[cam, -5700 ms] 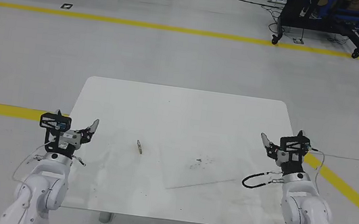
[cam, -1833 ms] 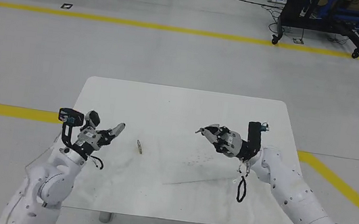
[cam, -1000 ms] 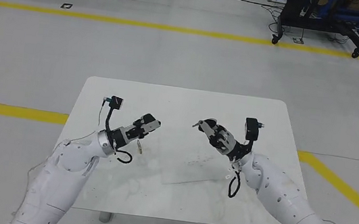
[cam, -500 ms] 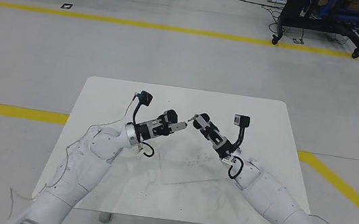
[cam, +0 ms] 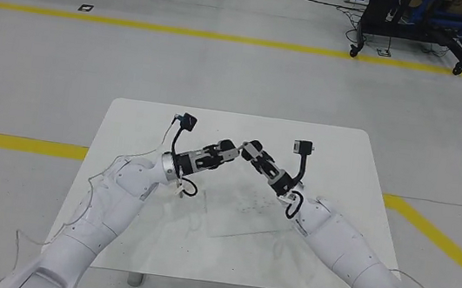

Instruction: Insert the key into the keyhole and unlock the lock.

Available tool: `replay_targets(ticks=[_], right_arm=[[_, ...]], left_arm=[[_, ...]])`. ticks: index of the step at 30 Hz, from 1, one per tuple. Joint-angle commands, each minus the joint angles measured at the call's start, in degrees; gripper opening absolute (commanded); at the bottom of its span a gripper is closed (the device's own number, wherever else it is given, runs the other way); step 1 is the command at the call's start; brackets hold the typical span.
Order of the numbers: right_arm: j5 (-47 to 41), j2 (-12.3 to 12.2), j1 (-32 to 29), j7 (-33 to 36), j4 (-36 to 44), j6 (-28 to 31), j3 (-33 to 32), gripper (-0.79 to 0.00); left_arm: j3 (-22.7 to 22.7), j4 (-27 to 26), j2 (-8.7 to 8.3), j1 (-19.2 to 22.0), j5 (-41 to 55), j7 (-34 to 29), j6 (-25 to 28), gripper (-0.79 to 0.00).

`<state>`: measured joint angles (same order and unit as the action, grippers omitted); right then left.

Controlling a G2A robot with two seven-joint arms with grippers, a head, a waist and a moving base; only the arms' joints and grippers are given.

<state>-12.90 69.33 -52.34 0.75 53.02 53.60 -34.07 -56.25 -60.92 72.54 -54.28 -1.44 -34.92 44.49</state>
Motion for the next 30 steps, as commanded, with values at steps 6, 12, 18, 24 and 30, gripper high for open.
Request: replay_targets(ticks=[6,12,18,24,30], right_arm=[[0.5,1.1,-0.2,1.6,-1.0,-0.2,-1.2,-0.785],[-1.3,1.9,-0.4,5.1,-2.0,-0.1,-2.0,-0.785],[-2.3,2.3,-1.1,7.4,-2.3,1.2,-3.3,-0.668],[-3.1,2.3,-1.2,8.9,-2.4,1.0,-3.4,0.000],[-3.1,2.3,-1.2,8.9,-2.4,1.0,-3.4,0.000]], left_arm=[[0.4,1.2,0.19,0.8,-0.2,0.1,-0.3,-0.656],[0.8,0.8,0.31,0.6,-2.7,1.9,-0.6,-0.785],[0.8,0.4,0.30,0.3,-3.8,2.7,-0.9,-0.785],[-0.7,0.5,-0.02,-0.2,-1.3,2.6,-1.0,-0.785],[-1.8,0.9,-0.40,-0.1,6.9,-3.2,-0.8,-0.785]])
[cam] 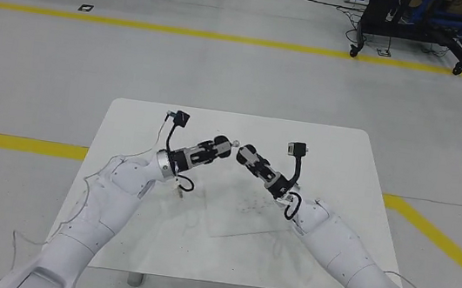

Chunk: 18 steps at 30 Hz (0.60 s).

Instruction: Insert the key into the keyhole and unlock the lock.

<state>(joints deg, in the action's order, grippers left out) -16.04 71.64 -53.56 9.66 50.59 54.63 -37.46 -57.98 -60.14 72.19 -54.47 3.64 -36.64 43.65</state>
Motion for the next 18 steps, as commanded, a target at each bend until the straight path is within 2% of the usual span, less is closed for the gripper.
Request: replay_targets(ticks=[1,4,10,11,12,14,15,16,18], right_arm=[[0.0,0.0,0.0,0.0,0.0,0.0,0.0,0.000],[0.3,0.0,0.0,-0.2,-0.1,-0.4,-0.1,0.000],[20.0,-2.1,0.3,-3.5,0.6,-5.6,-4.3,0.000],[23.9,-2.7,0.0,-2.7,1.7,-5.5,-5.0,-0.409],[26.4,-3.4,-0.6,-1.5,2.4,-5.0,-5.9,-0.434],[29.9,-4.9,-1.8,0.9,4.0,-5.9,-8.0,-0.397],[30.7,-5.5,-2.6,2.8,4.9,-6.5,-8.9,-0.292],[31.0,-6.1,-3.4,4.6,6.1,-7.2,-9.8,-0.228],[29.5,-7.2,-5.3,7.9,8.9,-6.1,-11.4,-0.175]], left_arm=[[-0.2,0.3,-0.09,0.3,3.6,-2.9,-0.1,-0.785],[-0.2,0.9,-0.22,1.1,8.3,-8.0,-0.5,-0.785],[0.0,1.9,-0.69,2.4,9.9,-15.8,1.4,-0.785],[0.1,1.9,-0.78,2.6,9.5,-16.8,1.6,-0.785],[0.2,1.9,-0.86,2.7,8.9,-17.5,1.8,-0.785],[0.6,1.7,-1.04,3.0,6.8,-19.0,1.9,-0.785],[1.0,1.4,-1.09,3.1,5.1,-19.4,1.8,-0.785],[1.4,1.1,-1.11,3.1,3.7,-19.7,1.6,-0.785],[2.3,0.6,-1.14,3.2,1.0,-19.9,1.0,-0.785]])
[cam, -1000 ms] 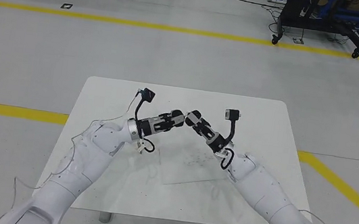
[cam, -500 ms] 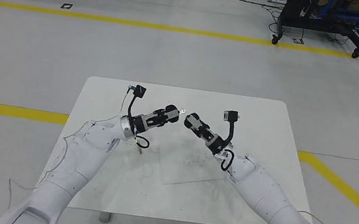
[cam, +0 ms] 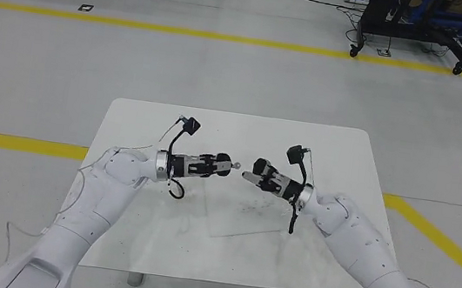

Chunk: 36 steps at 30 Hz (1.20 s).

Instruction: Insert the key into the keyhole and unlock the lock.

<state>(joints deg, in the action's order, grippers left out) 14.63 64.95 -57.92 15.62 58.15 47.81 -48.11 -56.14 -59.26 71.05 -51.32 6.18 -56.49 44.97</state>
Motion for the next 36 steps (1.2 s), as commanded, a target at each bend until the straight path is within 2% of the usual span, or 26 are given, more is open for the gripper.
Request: replay_targets(ticks=[1,2,5,7,10,11,12,13,17,20,31,33,34,36], right_arm=[[-2.1,-0.9,-1.7,3.6,2.3,1.1,-1.6,-0.197],[-3.6,-1.3,-2.6,5.5,3.4,1.7,-2.1,-0.228],[-9.7,-2.0,-4.1,11.6,5.8,2.8,-2.7,-0.123],[-13.6,-2.3,-4.3,15.4,6.4,3.1,-2.8,-0.182],[-16.2,-2.6,-4.0,18.7,6.6,1.8,-2.9,-0.200],[-17.1,-2.5,-4.0,19.5,6.8,1.6,-2.8,-0.243],[-17.6,-2.5,-3.8,20.2,6.7,1.3,-2.8,-0.345],[-17.8,-2.5,-3.7,20.8,6.7,1.0,-2.8,-0.372],[-18.6,-2.2,-3.1,22.3,6.6,-0.4,-2.0,-0.419],[-19.2,-1.9,-2.6,22.9,6.0,-0.6,-1.3,-0.493],[-21.7,-1.1,-1.1,24.9,3.3,0.8,-0.3,-0.610],[-22.0,-0.9,-0.8,25.4,3.0,0.7,0.1,-0.748],[-22.2,-0.8,-0.7,25.5,2.9,0.7,0.2,-0.785],[-22.6,-0.6,-0.5,25.8,2.5,1.0,0.4,-0.785]], left_arm=[[0.8,-0.5,0.01,0.0,-2.3,-0.2,-0.5,-0.785],[1.2,-0.7,0.01,0.0,-2.7,-0.6,-0.6,-0.785],[2.1,-1.1,-0.05,0.2,-3.5,-2.1,-0.7,-0.785],[2.4,-1.1,-0.08,0.3,-3.7,-2.4,-0.9,-0.785],[2.9,-1.1,-0.12,0.4,-3.7,-2.7,-0.8,-0.785],[3.1,-1.0,-0.14,0.4,-3.8,-2.8,-0.9,-0.785],[3.2,-1.0,-0.17,0.5,-3.9,-2.9,-1.0,-0.785],[3.3,-1.0,-0.19,0.5,-4.0,-2.9,-1.0,-0.785],[3.8,-1.2,-0.26,0.7,-4.5,-2.9,-0.9,-0.785],[4.1,-1.2,-0.33,0.8,-4.7,-2.8,-0.8,-0.785],[5.3,-1.1,-0.49,1.3,-4.8,-2.9,-0.7,-0.785],[5.5,-1.0,-0.52,1.4,-4.8,-2.8,-0.7,-0.785],[5.6,-0.9,-0.52,1.5,-4.8,-2.8,-0.7,-0.785],[5.7,-0.8,-0.54,1.7,-4.7,-2.7,-0.8,-0.785]])
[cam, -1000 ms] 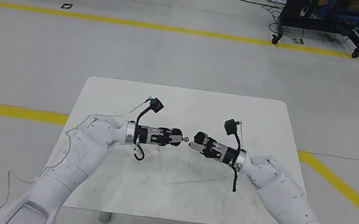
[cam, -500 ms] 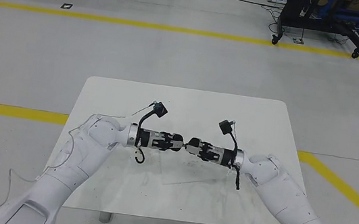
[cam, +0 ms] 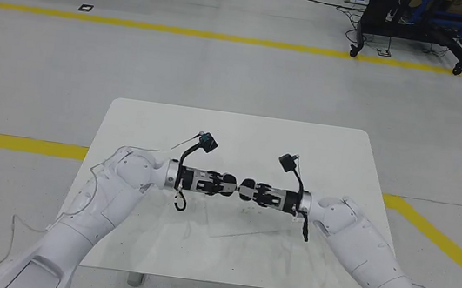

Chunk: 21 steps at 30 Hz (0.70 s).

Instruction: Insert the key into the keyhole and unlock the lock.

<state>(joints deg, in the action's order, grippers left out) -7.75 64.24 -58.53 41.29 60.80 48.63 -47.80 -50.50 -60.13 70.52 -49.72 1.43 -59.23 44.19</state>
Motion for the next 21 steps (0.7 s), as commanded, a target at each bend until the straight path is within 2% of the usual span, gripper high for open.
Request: replay_targets(ticks=[1,5,6,7,14,18,21], right_arm=[[-0.5,0.1,0.2,0.3,-0.4,0.4,0.2,-0.785],[-1.5,0.3,0.3,1.0,-1.1,1.8,0.2,-0.785],[-2.0,0.3,0.3,1.2,-1.2,2.2,0.1,-0.785],[-2.5,0.2,0.3,1.4,-1.4,2.6,0.0,-0.785],[-6.9,-0.8,-1.5,2.2,-2.2,8.6,-3.1,-0.785],[-7.8,-2.7,-4.7,1.6,-0.3,9.4,-8.4,-0.785],[-6.0,-4.1,-8.7,-0.2,3.0,9.4,-13.4,-0.785]], left_arm=[[0.2,0.2,-0.01,0.2,0.1,0.0,0.0,-0.785],[0.5,0.6,0.00,0.5,-0.1,0.8,-0.4,-0.785],[0.6,0.7,0.02,0.5,-0.1,1.0,-0.6,-0.360],[0.6,0.7,0.04,0.6,0.0,1.2,-0.7,0.000],[-0.6,0.2,-0.13,-0.4,2.2,5.6,1.1,0.000],[-3.2,-0.4,-1.26,-1.3,3.2,5.0,1.0,0.000],[-5.8,-1.0,-2.06,-1.9,0.6,8.1,-1.4,0.000]])
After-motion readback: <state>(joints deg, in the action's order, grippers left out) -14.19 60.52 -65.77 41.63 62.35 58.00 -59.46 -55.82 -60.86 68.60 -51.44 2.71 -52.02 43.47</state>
